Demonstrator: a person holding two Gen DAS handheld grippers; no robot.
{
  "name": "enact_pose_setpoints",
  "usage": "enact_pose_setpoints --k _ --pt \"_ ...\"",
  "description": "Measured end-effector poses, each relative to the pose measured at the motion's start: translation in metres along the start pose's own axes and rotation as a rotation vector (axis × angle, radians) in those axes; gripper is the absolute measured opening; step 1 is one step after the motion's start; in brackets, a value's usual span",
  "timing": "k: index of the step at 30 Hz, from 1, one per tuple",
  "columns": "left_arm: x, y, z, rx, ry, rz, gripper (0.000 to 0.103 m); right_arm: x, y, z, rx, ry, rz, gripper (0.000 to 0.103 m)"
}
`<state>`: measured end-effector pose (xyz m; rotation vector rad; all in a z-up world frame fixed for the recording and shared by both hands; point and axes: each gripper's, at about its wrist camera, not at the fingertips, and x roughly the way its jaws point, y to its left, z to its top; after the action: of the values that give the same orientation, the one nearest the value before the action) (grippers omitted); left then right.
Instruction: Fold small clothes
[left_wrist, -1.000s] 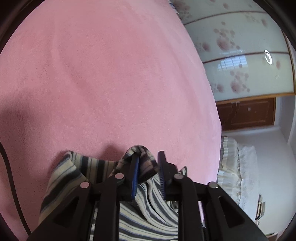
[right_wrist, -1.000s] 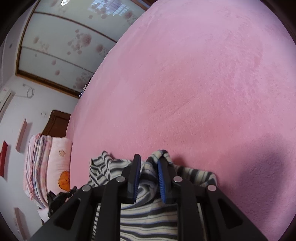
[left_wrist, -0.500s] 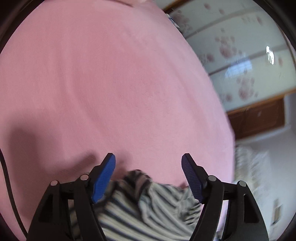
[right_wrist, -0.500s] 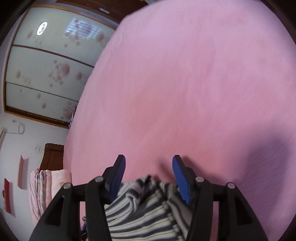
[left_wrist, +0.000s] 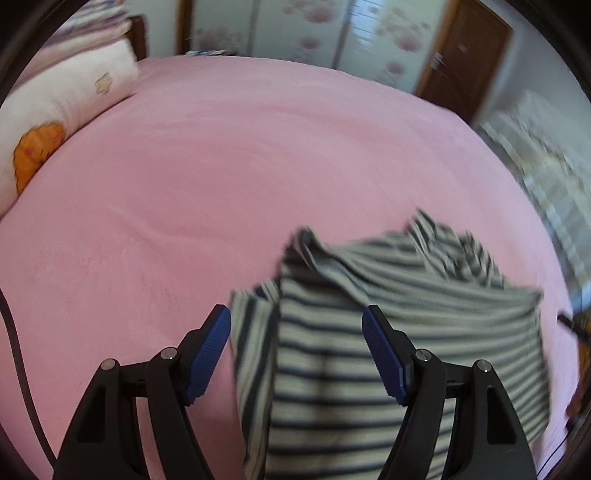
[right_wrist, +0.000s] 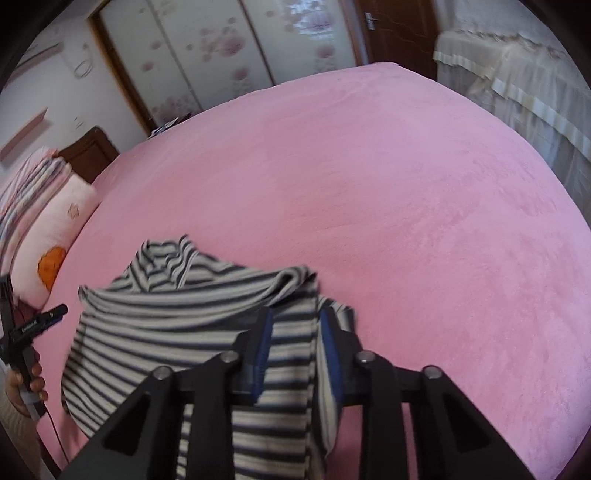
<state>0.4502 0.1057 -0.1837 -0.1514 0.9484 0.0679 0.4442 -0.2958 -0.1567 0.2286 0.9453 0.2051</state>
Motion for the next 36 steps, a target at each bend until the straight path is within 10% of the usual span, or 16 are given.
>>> enact_pose_setpoints --k 15,36 --pt "0.053 -0.062 -0.016 0.277 0.079 0.018 0.061 0.081 0.049 -0.004 -0.112 0.099 -0.003 0.007" --pt "0.078 -0.038 0.063 -0.006 0.009 0.071 0.061 0.095 0.030 0.055 0.033 0.038 -0.019 0.007"
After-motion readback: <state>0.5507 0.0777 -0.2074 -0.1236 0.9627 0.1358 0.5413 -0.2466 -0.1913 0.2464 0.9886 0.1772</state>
